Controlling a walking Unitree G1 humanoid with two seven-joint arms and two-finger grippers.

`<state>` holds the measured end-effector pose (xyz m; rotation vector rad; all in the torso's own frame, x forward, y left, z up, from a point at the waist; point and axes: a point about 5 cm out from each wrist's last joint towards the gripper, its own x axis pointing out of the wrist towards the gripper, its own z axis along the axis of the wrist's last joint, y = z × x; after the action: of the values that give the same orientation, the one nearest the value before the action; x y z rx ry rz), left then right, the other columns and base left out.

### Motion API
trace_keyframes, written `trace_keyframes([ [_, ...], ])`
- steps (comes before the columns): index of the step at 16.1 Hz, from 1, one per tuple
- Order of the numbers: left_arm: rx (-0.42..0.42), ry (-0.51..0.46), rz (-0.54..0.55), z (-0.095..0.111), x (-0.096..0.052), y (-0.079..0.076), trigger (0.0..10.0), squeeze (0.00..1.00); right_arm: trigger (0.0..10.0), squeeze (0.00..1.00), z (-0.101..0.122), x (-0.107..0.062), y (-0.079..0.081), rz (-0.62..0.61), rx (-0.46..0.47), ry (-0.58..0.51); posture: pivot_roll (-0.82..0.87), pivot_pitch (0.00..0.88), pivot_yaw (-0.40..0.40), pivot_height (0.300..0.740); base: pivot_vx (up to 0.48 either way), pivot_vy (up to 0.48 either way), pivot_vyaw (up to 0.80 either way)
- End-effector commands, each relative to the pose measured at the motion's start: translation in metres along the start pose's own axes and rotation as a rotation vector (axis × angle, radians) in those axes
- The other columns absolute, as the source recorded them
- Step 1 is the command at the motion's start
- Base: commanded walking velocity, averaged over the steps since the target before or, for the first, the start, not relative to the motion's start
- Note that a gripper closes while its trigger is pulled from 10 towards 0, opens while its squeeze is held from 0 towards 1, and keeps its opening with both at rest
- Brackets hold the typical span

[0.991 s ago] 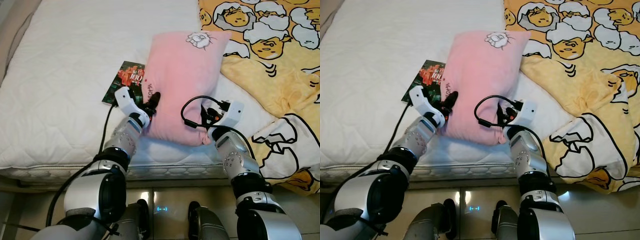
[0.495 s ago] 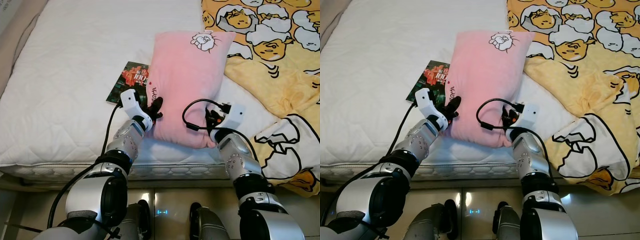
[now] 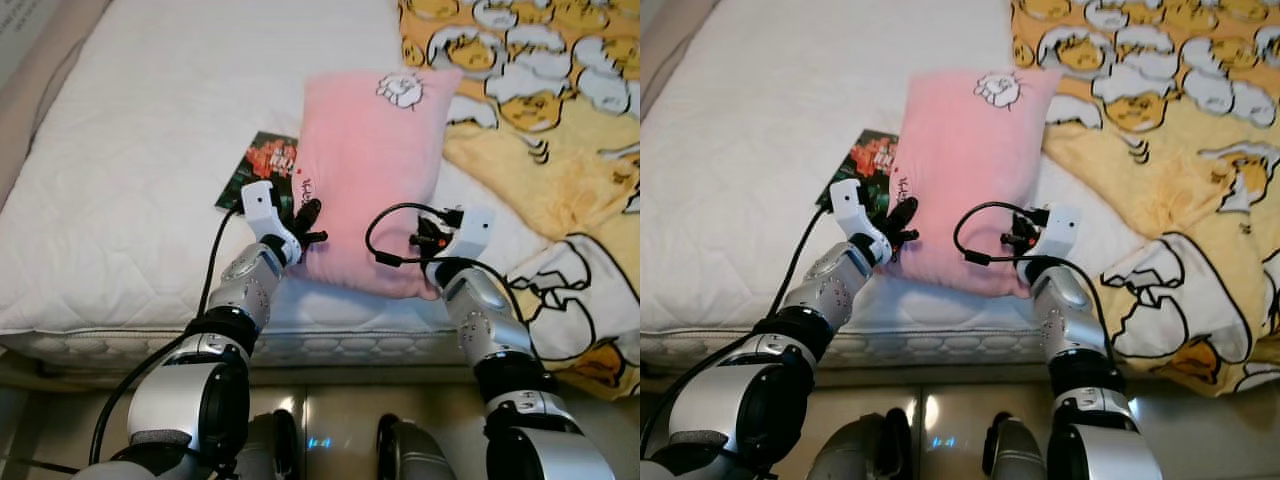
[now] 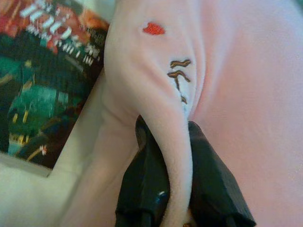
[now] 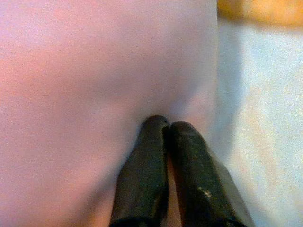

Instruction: Clean up the room

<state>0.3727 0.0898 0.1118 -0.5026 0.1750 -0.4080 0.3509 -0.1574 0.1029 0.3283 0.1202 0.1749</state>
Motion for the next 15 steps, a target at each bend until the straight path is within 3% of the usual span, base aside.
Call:
trace_keyframes([
  [1, 0.032, -0.007, -0.046, 0.006, 0.002, -0.005, 0.0, 0.0, 0.0, 0.0, 0.031, 0.004, 0.004, 0.033, -0.017, -0.095, 0.03, 0.047, 0.027, 0.74, 0.0, 0.0, 0.0],
  [4, 0.043, -0.05, -0.06, 0.019, 0.004, -0.007, 0.0, 0.0, 0.0, 0.0, 0.04, 0.005, -0.003, 0.007, -0.002, -0.128, 0.04, 0.024, 0.024, 0.74, 0.0, 0.0, 0.0],
  [7, 0.097, -0.139, -0.118, 0.048, 0.01, -0.02, 0.0, 0.0, 0.0, 0.0, 0.072, 0.008, 0.009, 0.05, -0.025, -0.227, 0.03, 0.0, 0.033, 0.74, 0.0, 0.0, 0.0],
  [10, 0.123, -0.115, -0.129, 0.043, 0.011, -0.023, 0.0, 0.0, 0.0, 0.0, 0.069, 0.007, -0.003, -0.019, -0.061, -0.191, 0.02, 0.0, 0.041, 0.74, 0.0, 0.0, 0.0],
  [11, 0.121, -0.104, -0.129, 0.039, 0.011, -0.024, 0.0, 0.0, 3.6, 0.0, 0.063, 0.005, -0.006, -0.031, -0.07, -0.172, 0.02, 0.0, 0.043, 0.74, 0.0, 0.0, 0.0],
  [12, 0.119, -0.099, -0.129, 0.037, 0.01, -0.024, 0.0, 0.0, 0.0, 0.0, 0.061, 0.004, -0.007, -0.034, -0.065, -0.175, 0.02, 0.001, 0.044, 0.74, 0.0, 0.0, 0.0],
  [14, 0.116, -0.085, -0.118, 0.033, 0.01, -0.023, 0.0, 0.0, 0.0, 0.0, 0.053, 0.0, -0.015, -0.097, -0.075, -0.145, 0.02, 0.002, 0.045, 0.74, 0.0, 0.0, 0.0],
  [15, 0.115, -0.082, -0.114, 0.033, 0.01, -0.022, 0.0, 0.0, 10.0, 1.0, 0.049, -0.002, -0.022, -0.139, -0.064, -0.13, 0.02, 0.002, 0.043, 0.74, 0.0, 0.0, 0.0],
])
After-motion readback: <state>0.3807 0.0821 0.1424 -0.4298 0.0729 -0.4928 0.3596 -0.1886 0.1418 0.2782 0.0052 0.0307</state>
